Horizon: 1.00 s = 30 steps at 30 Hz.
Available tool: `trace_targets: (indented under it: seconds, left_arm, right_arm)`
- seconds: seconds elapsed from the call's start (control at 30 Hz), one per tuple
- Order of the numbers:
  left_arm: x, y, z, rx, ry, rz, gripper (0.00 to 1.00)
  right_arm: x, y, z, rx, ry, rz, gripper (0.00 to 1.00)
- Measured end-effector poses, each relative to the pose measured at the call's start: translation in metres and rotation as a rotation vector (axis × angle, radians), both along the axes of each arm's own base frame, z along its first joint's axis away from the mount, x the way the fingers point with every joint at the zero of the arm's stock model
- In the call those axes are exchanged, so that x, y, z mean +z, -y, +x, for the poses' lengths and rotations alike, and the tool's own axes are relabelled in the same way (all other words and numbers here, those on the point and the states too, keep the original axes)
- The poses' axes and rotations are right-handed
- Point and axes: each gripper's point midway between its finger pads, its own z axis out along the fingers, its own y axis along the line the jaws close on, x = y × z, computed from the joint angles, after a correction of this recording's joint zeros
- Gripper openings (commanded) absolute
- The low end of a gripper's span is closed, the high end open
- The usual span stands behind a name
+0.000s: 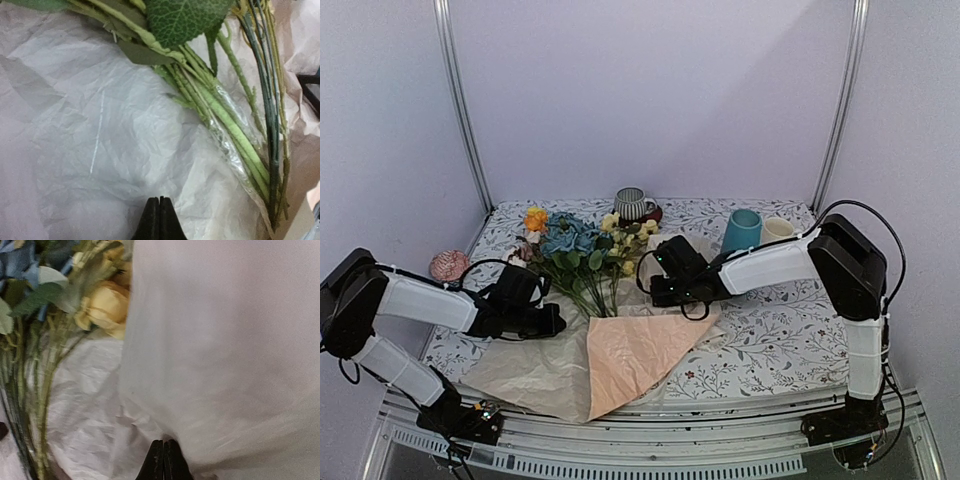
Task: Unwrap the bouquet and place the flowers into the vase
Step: Unfold the 2/3-folded wrapping paper from the folded wrapping paper.
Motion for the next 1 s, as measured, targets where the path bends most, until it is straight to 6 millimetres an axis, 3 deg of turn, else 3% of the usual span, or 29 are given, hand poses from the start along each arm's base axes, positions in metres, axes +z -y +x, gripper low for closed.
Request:
trace_targets:
  seconds: [0.13,0.63,0.8,1.0]
  left_arm:
    - [-0.006,-0.006,0.000,0.019,-0.005,0.024,0.00]
    - [-0.007,-0.023,-0.005,0.066,0.015,0.044,0.00]
    - [-0.006,-0.028,-0.009,0.076,0.010,0.049,0.00]
    - [0.014,-0.023,-0.008,0.050,0.049,0.009,0.00]
  right_arm:
    - [-0.027,0.034,-0.002,-0.057,-0.043,-0.061,0.04]
    - [-0.030,0.131,-0.026,-0.279,-0.011,-0.103,0.03]
    - [-0.027,0.139,-0.038,-0.262,-0.024,-0.101,0.07]
    - [-0.001,0.104,-0.039,-0.063,-0.015,-0.042,0.09]
